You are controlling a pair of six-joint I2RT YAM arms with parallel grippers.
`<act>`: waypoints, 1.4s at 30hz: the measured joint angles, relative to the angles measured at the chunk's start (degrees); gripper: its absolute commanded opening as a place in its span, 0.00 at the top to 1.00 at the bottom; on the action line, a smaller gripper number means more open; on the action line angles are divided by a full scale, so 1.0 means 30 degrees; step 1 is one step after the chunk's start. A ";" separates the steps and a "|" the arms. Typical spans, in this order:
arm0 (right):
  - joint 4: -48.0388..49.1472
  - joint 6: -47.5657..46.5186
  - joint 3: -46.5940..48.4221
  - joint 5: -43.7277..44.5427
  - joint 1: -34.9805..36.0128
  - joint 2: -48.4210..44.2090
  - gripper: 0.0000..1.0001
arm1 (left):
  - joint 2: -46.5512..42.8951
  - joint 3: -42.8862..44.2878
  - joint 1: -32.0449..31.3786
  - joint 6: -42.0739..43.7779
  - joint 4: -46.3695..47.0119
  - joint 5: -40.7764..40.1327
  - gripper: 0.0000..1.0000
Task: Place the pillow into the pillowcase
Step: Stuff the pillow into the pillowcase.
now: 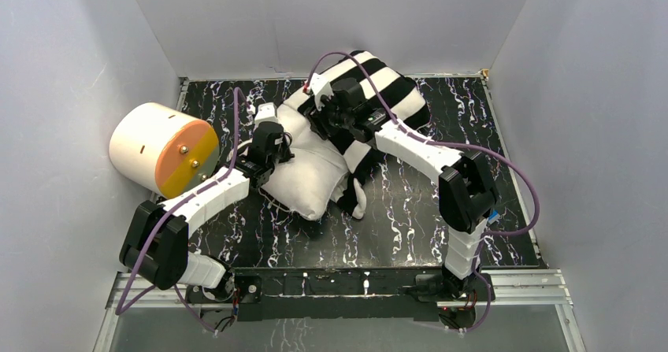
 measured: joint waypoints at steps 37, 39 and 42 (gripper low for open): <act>-0.2047 -0.0437 0.0714 0.1151 0.2506 -0.1056 1.00 | 0.0204 0.0379 0.0525 -0.1472 0.0656 0.1290 1.00; -0.2106 0.0044 0.0998 0.0852 0.2557 -0.1064 1.00 | 0.0707 0.1268 0.0743 -0.1559 0.0284 0.1399 1.00; -0.2353 0.0743 0.2215 0.0444 0.2557 -0.1064 1.00 | 0.1253 0.1698 0.1020 -0.1909 0.0481 0.1472 1.00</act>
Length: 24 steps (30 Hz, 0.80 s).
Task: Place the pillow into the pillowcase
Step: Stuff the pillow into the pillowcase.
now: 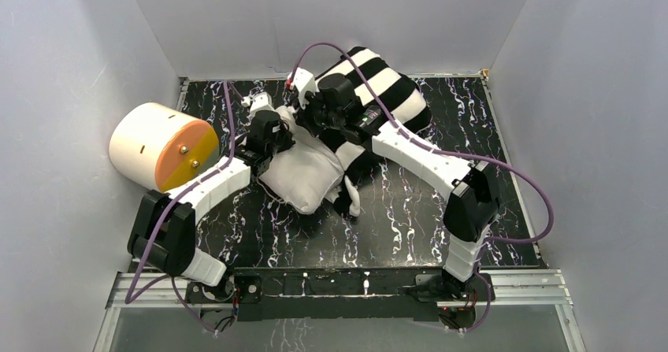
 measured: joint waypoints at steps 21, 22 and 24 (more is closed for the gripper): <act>0.5071 0.4269 -0.7868 0.2317 0.0087 -0.3126 0.65 | -0.5880 -0.3002 0.0765 -0.2011 -0.1107 0.2084 0.39; 0.4473 0.4109 -0.7694 0.2404 0.0146 -0.3249 0.64 | -0.6142 -0.2936 0.0933 -0.1916 -0.1603 0.2033 0.37; 0.3359 0.3599 -0.6965 0.2645 0.0240 -0.3249 0.61 | -0.6462 -0.2616 0.1530 -0.1545 -0.2747 0.1887 0.34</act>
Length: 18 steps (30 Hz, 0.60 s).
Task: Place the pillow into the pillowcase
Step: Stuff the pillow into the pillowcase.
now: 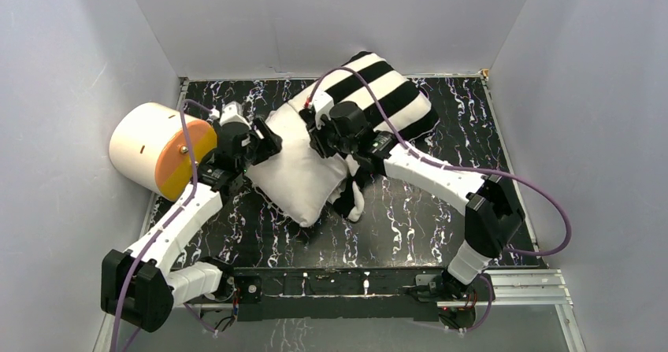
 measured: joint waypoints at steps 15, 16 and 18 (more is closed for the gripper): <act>-0.4284 -0.6302 1.6276 0.3242 -0.0015 0.9435 0.44 | 0.3439 0.2718 0.3985 0.1617 -0.1617 0.0372 0.35; -0.4386 -0.6783 1.6779 0.3359 -0.0051 1.0149 0.43 | 0.3694 0.2637 0.4014 0.1610 -0.1494 0.0590 0.39; -0.4648 -0.7599 1.7507 0.3519 -0.0095 1.1366 0.41 | 0.4000 0.2251 0.4007 0.1581 -0.1027 0.1056 0.53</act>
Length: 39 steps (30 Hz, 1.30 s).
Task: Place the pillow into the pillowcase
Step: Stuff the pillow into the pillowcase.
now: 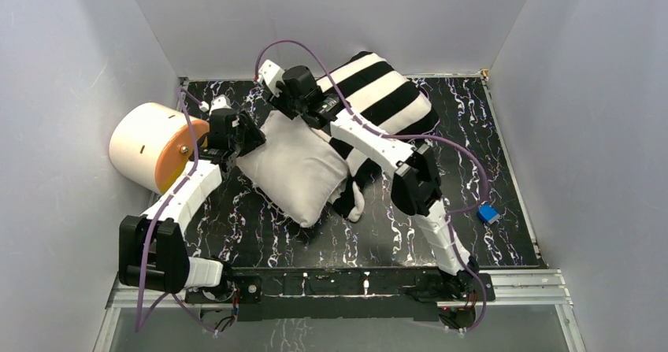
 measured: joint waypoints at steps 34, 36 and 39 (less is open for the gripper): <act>0.3133 0.4342 -0.5166 -1.0025 -0.0699 -0.1727 1.00 | 0.2470 -0.1690 0.0277 -0.1537 0.6907 0.4291 1.00; 0.5960 0.5982 -0.8138 -1.0047 -0.0699 -0.2586 1.00 | 0.2594 -0.1690 0.0277 -0.1654 0.6965 0.4299 1.00; 0.9828 0.8145 -1.1307 -0.9748 -0.0678 -0.3541 1.00 | 0.2761 -0.1690 0.0277 -0.1814 0.7009 0.4371 1.00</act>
